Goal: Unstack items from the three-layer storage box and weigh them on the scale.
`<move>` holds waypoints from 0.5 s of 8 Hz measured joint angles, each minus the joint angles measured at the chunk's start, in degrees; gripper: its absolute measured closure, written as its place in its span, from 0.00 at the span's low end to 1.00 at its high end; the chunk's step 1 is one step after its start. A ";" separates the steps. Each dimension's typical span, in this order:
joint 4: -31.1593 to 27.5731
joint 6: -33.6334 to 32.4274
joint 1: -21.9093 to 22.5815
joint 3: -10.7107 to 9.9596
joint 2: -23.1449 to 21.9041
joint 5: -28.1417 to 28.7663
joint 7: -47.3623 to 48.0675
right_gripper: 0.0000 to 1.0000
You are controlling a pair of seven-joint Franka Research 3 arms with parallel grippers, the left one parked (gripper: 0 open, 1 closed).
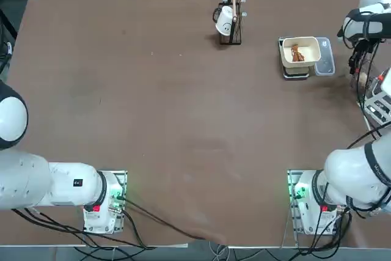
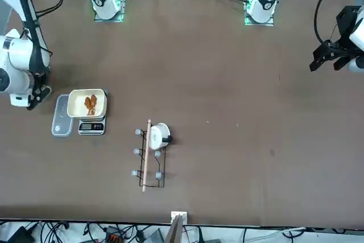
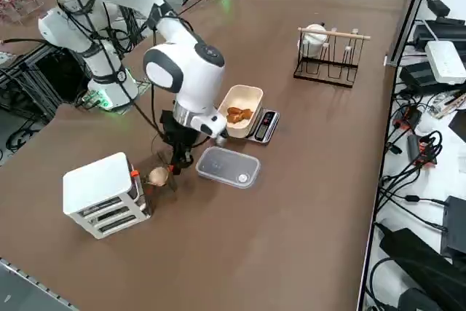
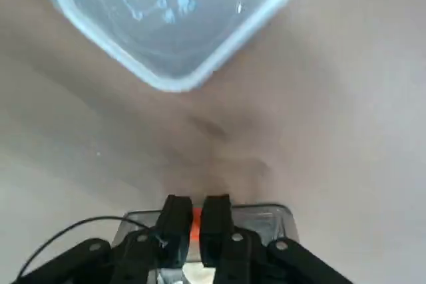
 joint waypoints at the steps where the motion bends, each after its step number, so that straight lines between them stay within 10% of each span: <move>1: 0.03 -0.02 0.34 -0.02 0.11 0.14 0.01 0.88; 2: 0.18 0.00 0.40 -0.02 0.27 0.30 0.01 0.89; 4: 0.85 -0.11 0.53 -0.01 0.29 2.77 0.02 0.58</move>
